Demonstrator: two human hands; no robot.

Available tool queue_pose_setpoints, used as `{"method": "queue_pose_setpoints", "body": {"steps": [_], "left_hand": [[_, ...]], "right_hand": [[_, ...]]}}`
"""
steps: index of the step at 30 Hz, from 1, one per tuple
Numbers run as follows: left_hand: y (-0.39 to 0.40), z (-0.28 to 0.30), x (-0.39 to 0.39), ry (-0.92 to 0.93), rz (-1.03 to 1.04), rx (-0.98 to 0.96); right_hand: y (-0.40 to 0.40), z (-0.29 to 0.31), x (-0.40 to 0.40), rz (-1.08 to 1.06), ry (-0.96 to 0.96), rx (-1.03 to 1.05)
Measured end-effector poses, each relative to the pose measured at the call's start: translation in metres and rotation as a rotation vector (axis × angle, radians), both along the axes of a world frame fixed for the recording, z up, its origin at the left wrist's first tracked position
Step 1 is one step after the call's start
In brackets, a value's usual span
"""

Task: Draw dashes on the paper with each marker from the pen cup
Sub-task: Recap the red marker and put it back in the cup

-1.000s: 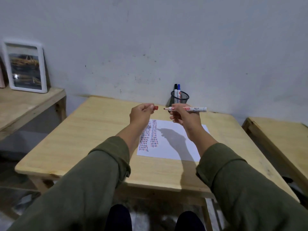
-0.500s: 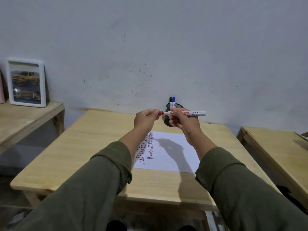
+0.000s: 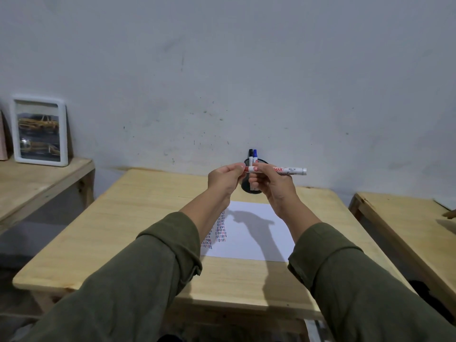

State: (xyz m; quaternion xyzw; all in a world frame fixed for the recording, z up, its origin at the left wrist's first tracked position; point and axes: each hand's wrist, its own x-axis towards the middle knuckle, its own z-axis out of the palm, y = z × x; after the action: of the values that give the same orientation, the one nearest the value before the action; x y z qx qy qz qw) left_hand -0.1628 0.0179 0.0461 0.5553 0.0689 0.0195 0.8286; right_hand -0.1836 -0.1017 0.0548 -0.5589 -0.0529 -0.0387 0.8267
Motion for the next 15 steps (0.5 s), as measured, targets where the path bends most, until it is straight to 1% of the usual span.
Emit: {"method": "queue_pose_setpoints", "body": {"steps": [5,10,13,15], "left_hand": [[-0.001,-0.005,0.004,-0.030,-0.011,0.004],[0.008,0.011,0.022,-0.052,0.045,0.042],[0.007,0.021,0.032,-0.057,0.007,0.080],[0.004,0.026,0.043,-0.064,-0.024,0.102]], "right_hand": [[-0.006,-0.004,-0.001,0.037,0.021,-0.081],[-0.021,0.005,0.001,0.173,0.092,0.017],[-0.034,0.006,0.010,0.318,0.136,0.129],[-0.041,0.006,0.017,0.366,0.142,0.138]]}}
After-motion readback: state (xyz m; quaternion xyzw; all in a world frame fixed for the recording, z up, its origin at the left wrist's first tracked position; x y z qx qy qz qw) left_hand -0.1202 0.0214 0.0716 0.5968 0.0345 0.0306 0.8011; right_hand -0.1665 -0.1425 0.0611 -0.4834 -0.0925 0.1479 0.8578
